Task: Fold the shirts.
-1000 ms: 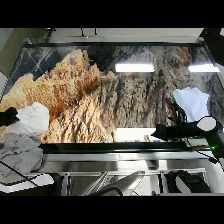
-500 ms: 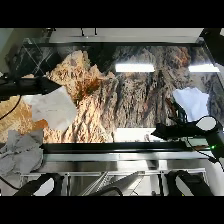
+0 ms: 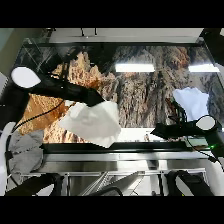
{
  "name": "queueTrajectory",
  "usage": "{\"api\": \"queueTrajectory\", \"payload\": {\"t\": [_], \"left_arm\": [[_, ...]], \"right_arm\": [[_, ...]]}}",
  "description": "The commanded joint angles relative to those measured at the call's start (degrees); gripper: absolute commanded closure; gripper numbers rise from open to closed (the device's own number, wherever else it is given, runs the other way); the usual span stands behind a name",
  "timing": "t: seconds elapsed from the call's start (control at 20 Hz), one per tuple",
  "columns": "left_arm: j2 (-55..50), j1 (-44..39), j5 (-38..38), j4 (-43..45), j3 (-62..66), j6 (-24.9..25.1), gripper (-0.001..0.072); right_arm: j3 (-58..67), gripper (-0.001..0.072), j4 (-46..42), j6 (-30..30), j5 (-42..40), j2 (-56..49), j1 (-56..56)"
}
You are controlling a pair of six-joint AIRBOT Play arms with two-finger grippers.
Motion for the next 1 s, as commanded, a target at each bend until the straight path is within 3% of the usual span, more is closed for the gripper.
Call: {"api": "queueTrajectory", "payload": {"t": [0.0, 0.05, 0.2, 0.3, 0.45, 0.65, 0.8, 0.95], "left_arm": [[-4.31, -0.15, -3.02, 0.94, 0.24, -2.19, 0.0031], [-4.61, 2.27, -4.39, 0.96, 0.24, -2.16, 0.0031], [-4.57, 13.64, -10.05, 2.47, 0.15, -1.86, 0.0031], [-4.24, 20.22, -12.61, 9.97, -1.33, -1.92, 0.0032], [-3.67, 27.89, -9.11, 17.66, -10.01, -1.7, 0.0032], [-5.68, 34.67, -0.68, 18.82, -19.23, 0.87, 0.0032], [-10.29, 35.85, 2.43, 18.6, -20.09, 2.75, 0.0032], [-15.1, 33.77, 5.95, 18.34, -20.09, 4.31, 0.0031]], "right_arm": [[0.0, 0.02, 0.09, -0.35, -1.73, -0.02, 0.02], [0.09, 0.0206, 0.11, -0.48, -2.32, -0.04, 0.02], [0.09, 0.0204, 7.13, -10.01, -2.36, -0.57, 0.15], [0.07, 0.0204, 15.5, -16.15, -2.32, -1.77, 1.14], [0.07, 0.0203, 18.58, -16.85, -7.98, -6.6, 8.81], [0.11, 0.0203, 19.5, -16.57, -23.37, -17.09, 26.97], [0.7, 0.0204, 22.05, -16.68, -34.34, -25.09, 36.11], [3.93, 0.0204, 22.08, -16.85, -39.1, -31.45, 40.13]]}}
